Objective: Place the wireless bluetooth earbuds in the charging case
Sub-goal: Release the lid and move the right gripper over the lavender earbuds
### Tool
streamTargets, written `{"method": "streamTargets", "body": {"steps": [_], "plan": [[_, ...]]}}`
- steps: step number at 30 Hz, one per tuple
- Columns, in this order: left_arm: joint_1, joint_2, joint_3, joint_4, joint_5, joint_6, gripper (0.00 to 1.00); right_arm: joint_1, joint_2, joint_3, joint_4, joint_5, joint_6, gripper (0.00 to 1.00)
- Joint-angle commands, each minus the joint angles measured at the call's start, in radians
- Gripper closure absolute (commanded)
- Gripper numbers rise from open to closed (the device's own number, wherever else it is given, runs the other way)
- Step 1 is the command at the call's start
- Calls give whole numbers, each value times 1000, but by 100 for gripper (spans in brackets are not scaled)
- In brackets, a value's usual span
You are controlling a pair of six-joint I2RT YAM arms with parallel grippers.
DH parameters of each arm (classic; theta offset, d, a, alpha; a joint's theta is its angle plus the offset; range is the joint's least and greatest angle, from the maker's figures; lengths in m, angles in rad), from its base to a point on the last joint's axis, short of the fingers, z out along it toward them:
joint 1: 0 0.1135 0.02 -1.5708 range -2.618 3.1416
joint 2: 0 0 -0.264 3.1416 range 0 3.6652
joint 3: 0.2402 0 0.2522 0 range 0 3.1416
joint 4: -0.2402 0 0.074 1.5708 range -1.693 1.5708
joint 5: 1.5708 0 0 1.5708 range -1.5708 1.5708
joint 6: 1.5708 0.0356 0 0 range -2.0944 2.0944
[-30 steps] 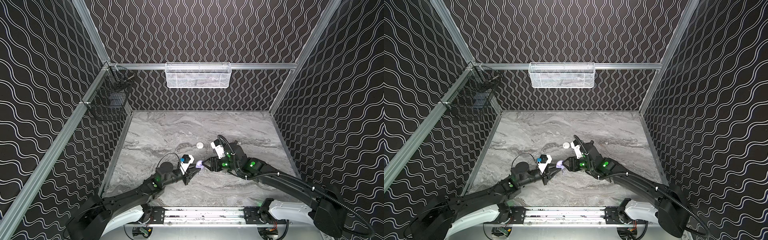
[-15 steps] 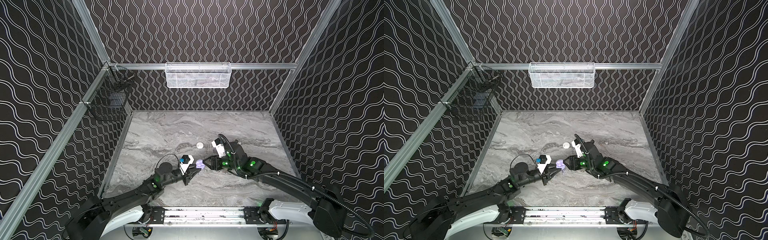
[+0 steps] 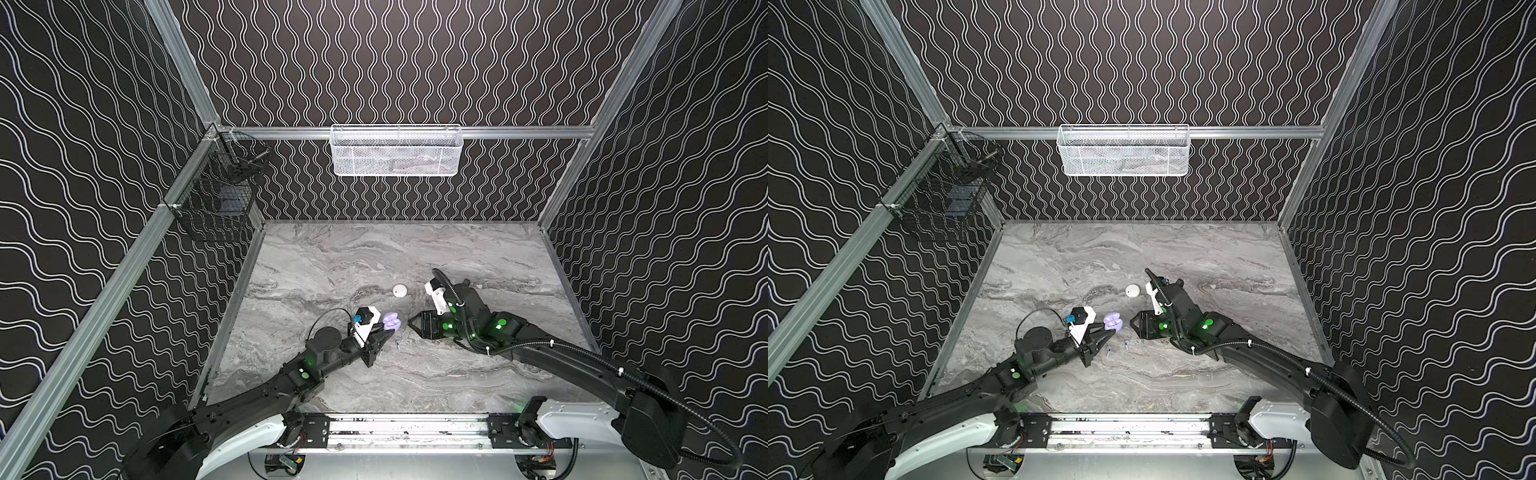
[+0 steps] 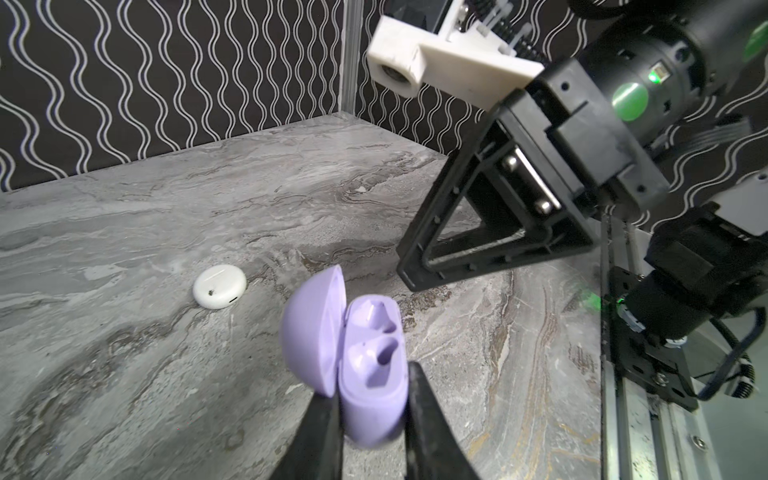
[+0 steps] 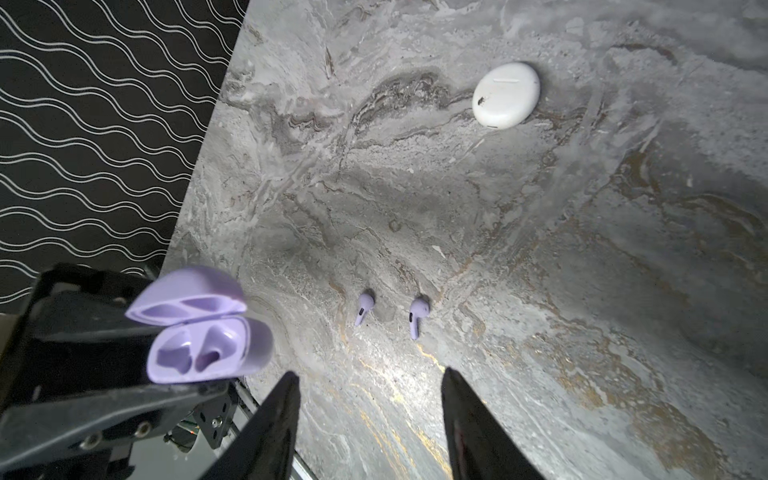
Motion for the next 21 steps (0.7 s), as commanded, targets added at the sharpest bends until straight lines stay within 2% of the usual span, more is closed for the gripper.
{"method": "streamTargets", "body": {"steps": [1,10,21], "plan": [[2,-7,-3,6,-41,2,100,29,44,30,-55,91,36,44],[3,-76,-26,-35,-143,-13,100,126,226,129,-128,201,86,44],[26,-120,-25,-155,-289,-53,100,154,366,200,-141,214,109,46]]}}
